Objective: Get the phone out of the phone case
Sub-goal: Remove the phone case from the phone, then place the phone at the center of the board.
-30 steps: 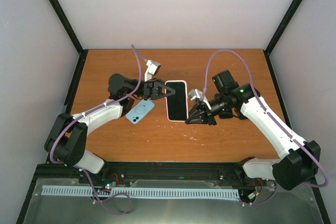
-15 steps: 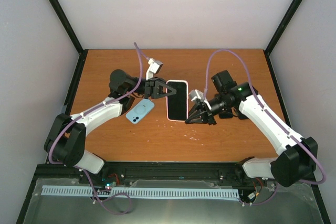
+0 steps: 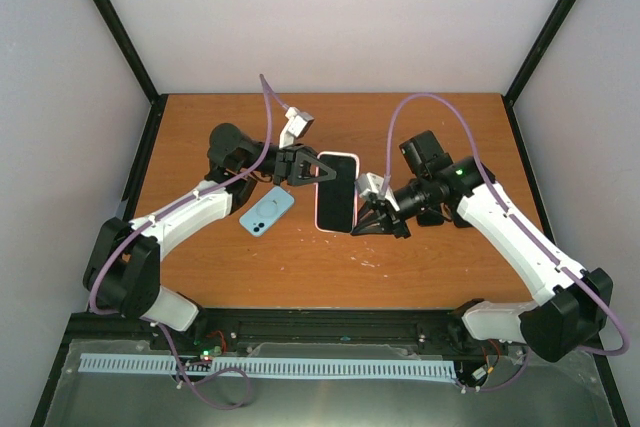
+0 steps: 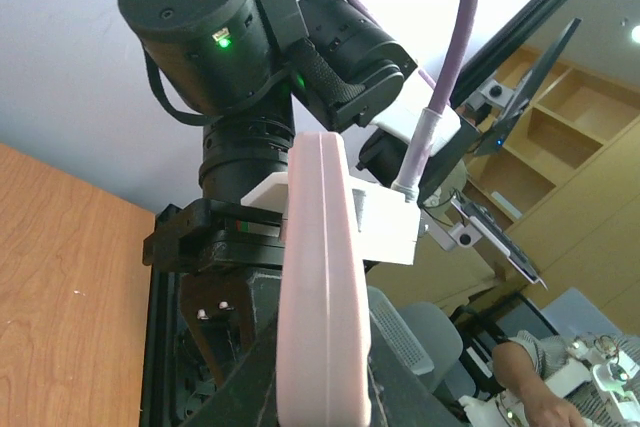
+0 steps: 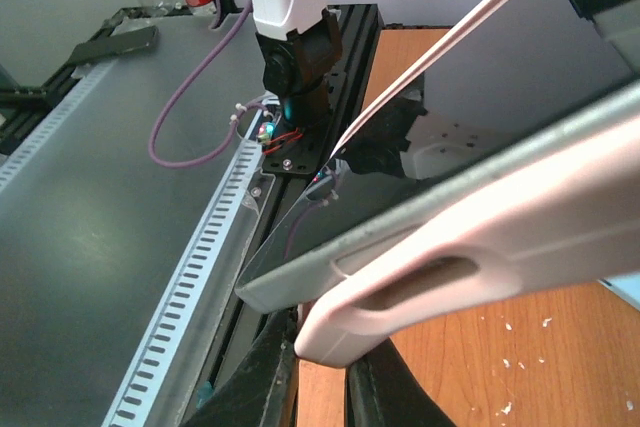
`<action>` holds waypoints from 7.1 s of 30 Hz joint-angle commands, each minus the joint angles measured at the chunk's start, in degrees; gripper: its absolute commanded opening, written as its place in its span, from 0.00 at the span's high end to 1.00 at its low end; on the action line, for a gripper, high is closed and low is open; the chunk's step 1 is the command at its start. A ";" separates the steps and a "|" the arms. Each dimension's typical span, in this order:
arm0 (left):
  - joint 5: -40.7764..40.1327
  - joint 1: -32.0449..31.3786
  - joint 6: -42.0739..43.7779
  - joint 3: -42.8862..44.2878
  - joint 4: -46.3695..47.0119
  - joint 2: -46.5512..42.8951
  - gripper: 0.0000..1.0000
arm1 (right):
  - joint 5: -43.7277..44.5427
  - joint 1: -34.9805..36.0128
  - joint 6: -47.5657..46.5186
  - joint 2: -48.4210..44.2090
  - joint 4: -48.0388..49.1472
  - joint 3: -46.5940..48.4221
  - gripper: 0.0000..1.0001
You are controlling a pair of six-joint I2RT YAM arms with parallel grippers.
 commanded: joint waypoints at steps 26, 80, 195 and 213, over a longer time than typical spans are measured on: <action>9.55 -6.33 13.30 2.32 -19.86 0.07 1.00 | -10.15 -9.32 25.98 -0.57 25.13 0.83 0.67; -71.72 -11.54 52.36 -3.42 -49.96 -5.97 0.29 | 10.72 -18.80 56.00 6.79 42.54 -18.99 0.97; -120.23 -26.18 77.68 -3.68 -18.29 -0.21 1.00 | 35.32 -25.74 70.75 7.57 43.06 -23.14 0.97; -126.73 -31.63 75.90 1.57 -43.55 13.02 1.00 | 42.37 -28.46 61.71 0.41 39.80 -19.63 0.97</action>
